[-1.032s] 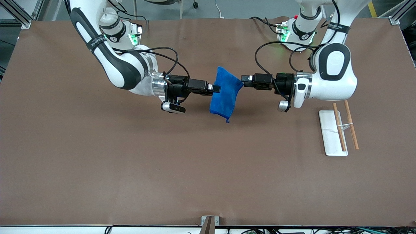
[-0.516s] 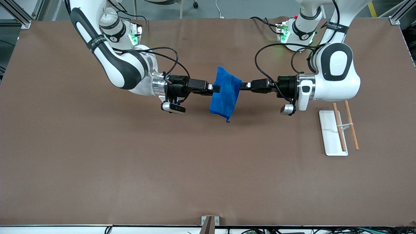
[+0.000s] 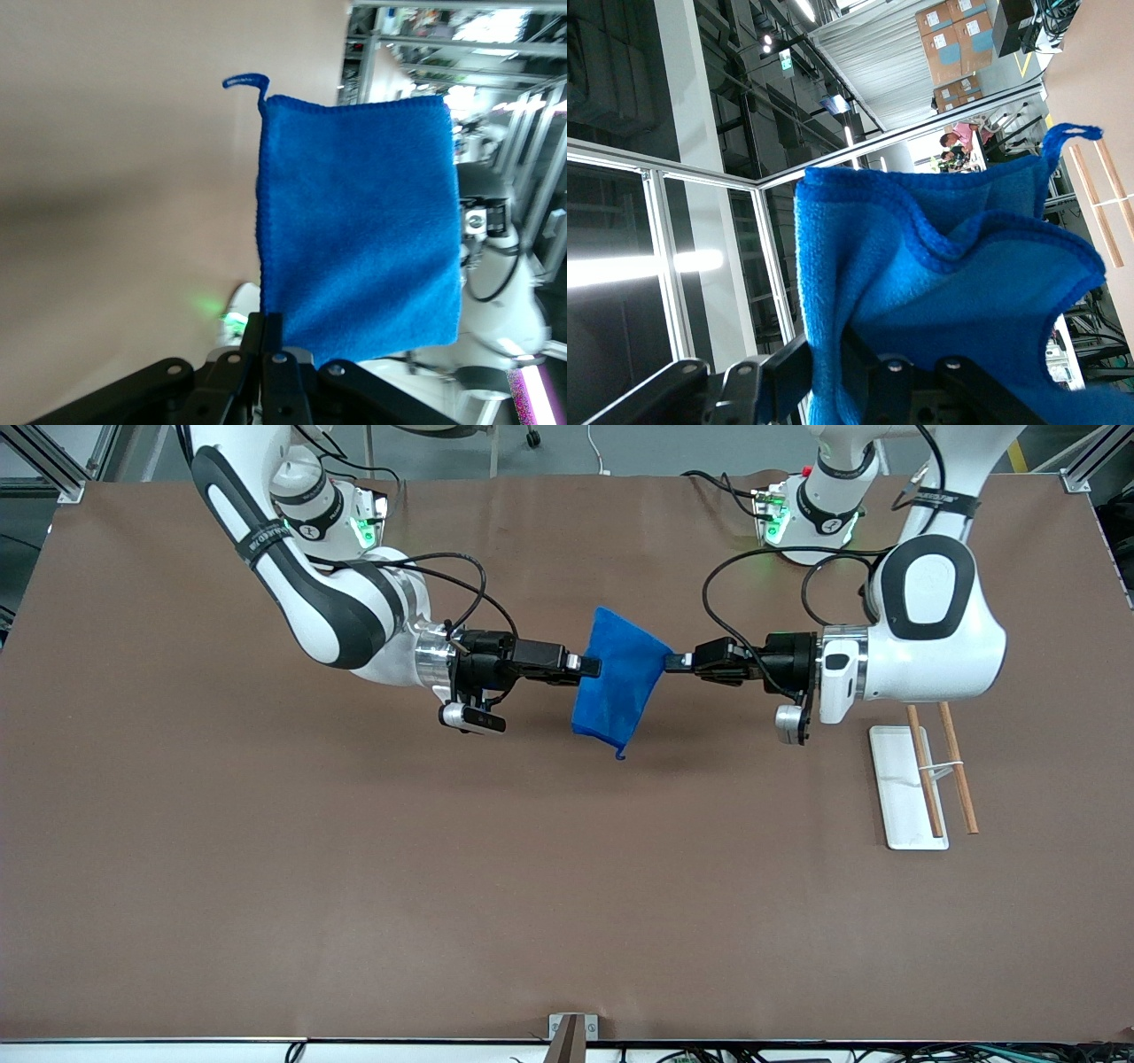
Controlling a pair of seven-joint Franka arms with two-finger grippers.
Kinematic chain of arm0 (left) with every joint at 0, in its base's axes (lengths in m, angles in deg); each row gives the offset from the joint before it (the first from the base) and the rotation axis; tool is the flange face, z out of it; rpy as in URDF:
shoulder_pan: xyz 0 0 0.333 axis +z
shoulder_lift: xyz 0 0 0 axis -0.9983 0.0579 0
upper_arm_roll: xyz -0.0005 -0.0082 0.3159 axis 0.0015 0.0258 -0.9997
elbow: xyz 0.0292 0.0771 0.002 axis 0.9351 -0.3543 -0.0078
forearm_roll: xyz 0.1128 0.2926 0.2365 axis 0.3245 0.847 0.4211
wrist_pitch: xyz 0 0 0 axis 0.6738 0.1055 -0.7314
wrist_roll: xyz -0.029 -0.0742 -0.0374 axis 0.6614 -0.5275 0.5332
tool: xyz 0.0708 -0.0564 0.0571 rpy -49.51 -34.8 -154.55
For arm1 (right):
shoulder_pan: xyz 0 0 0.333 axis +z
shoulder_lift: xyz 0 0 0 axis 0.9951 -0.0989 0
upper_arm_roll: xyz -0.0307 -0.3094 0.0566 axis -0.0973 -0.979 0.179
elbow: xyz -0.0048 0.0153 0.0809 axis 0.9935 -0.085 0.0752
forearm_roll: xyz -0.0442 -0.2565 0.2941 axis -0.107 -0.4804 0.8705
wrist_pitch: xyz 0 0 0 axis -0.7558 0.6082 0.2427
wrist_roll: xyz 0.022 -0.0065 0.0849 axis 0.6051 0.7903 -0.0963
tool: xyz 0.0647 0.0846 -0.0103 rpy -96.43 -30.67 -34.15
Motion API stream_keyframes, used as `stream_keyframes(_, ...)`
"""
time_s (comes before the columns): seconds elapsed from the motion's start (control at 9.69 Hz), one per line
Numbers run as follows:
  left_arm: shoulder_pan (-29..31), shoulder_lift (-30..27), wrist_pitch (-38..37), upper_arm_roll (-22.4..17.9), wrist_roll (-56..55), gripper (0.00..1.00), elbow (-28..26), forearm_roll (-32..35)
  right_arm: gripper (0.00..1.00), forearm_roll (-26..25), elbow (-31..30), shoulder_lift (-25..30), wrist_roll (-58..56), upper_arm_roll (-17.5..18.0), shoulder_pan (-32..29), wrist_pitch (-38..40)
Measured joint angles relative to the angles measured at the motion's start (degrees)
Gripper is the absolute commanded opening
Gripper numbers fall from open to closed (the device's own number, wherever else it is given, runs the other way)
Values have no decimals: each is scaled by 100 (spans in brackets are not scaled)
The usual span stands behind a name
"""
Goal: Right arm passes towel to left arm to hang
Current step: 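Grasp the towel's free edge with the left gripper, then carry the towel to the dowels with the left gripper while the right gripper withdraws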
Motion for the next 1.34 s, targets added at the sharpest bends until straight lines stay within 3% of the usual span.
stream_keyframes(0.31, 98, 3, 7, -45, -4, 0, 184, 229, 0, 0, 0, -6, -6, 6, 0, 0)
stream_keyframes(0.41, 100, 4, 7, -66, -2, 0, 206, 269, 35, 0, 0, -6, -7, 8, 0, 0)
stream_keyframes(0.52, 102, 6, 10, -70, -2, 0, 241, 320, 99, 0, 0, -9, -7, 10, 0, -3)
stream_keyframes(0.93, 138, 60, 29, -89, -1, 0, 297, 439, 100, -122, 1, -11, 32, -34, -235, -43)
stream_keyframes(1.03, 162, 65, 66, -107, 7, 0, 351, 701, 100, -671, 22, -7, 314, -115, -408, -40)
stream_keyframes(1.34, 200, 67, 334, -475, 6, 0, 686, 1885, 100, -3109, 398, 53, 1942, -976, -666, 19)
